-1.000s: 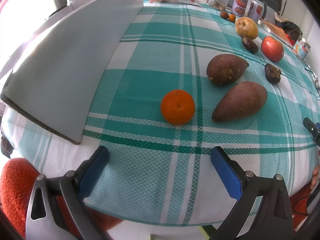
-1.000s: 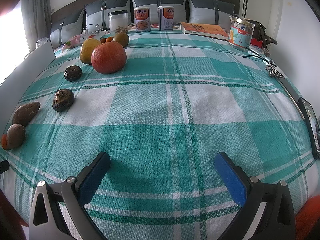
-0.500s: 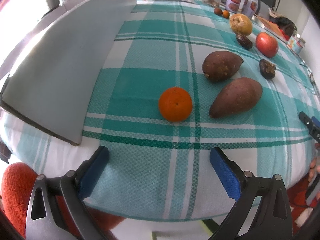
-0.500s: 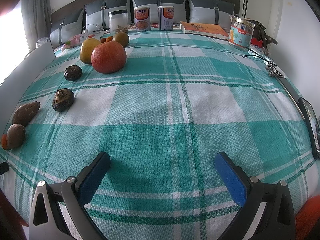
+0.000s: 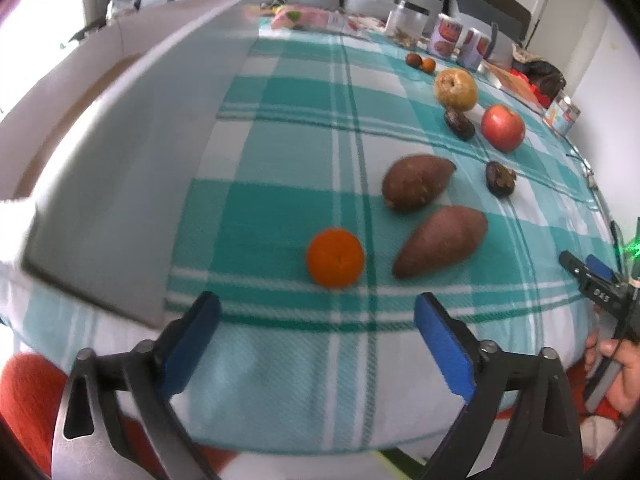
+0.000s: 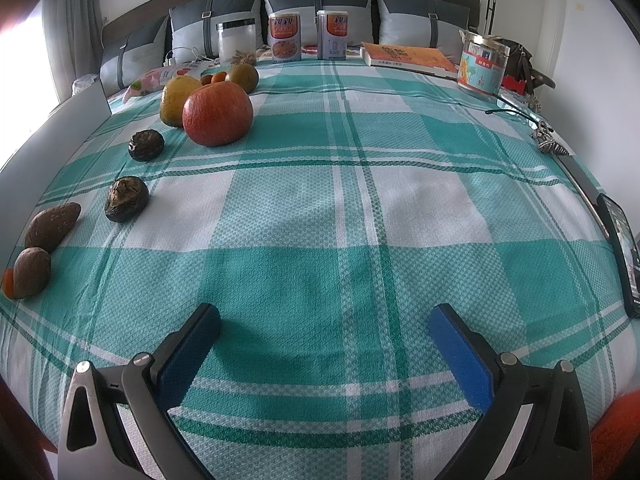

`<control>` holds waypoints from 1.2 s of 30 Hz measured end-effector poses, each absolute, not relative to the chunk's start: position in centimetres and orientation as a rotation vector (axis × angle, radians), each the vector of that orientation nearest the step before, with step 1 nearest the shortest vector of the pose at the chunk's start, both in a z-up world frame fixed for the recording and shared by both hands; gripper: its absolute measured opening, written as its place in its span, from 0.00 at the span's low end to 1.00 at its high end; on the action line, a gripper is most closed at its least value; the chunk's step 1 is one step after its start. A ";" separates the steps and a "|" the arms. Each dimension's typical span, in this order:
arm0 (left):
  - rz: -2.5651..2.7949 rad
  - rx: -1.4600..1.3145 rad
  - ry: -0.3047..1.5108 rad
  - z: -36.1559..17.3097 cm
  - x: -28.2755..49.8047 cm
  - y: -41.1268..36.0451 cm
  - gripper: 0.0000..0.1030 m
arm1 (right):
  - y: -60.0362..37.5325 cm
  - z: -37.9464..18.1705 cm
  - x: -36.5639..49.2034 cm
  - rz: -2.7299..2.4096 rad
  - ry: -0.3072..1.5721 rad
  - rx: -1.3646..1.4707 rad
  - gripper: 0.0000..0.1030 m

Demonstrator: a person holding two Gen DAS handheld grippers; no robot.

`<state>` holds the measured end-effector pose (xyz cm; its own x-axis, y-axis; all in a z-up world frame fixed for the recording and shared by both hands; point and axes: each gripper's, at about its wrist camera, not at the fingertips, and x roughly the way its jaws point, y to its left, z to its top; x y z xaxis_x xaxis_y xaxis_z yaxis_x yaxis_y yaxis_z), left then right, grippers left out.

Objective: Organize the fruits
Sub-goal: 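Move the left tool toward the mandarin orange and close on it, then lift the orange with the left tool while the right tool grasps a sweet potato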

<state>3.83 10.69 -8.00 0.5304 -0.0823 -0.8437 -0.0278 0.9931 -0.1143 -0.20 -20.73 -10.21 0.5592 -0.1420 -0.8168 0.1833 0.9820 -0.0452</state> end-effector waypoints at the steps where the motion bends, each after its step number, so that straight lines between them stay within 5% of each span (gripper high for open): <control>1: -0.038 -0.106 1.010 -8.1 4.2 10.8 0.75 | -20.7 -10.2 -0.2 -0.192 0.959 0.047 1.00; 3: -0.053 -0.086 1.039 -8.6 4.9 10.9 0.58 | -20.7 -10.2 -0.2 -0.192 0.959 0.047 1.00; 11: -0.109 -0.014 1.001 -9.4 5.9 9.9 0.58 | -20.7 -10.2 -0.2 -0.192 0.958 0.046 1.00; 13: -0.123 0.002 0.984 -9.3 6.1 9.7 0.32 | -20.7 -10.2 -0.2 -0.189 0.964 0.045 1.00; 14: -0.143 -0.013 0.983 -9.3 6.2 9.8 0.29 | -20.7 -10.1 -0.2 -0.180 0.975 0.043 1.00; 25: -0.157 -0.138 0.995 -9.1 5.1 11.0 0.29 | -6.9 -5.5 3.0 0.612 0.977 0.075 0.99; 27: -0.156 -0.133 0.996 -9.0 4.7 11.2 0.29 | -3.4 -5.3 5.2 0.697 0.998 -0.020 0.92; 32: -0.147 -0.172 0.987 -8.7 4.1 12.5 0.29 | 1.5 -7.1 9.0 0.765 1.143 -0.245 0.53; 36: -0.150 -0.209 0.990 -8.8 4.2 13.1 0.29 | 1.4 -6.4 8.3 0.812 1.246 -0.258 0.51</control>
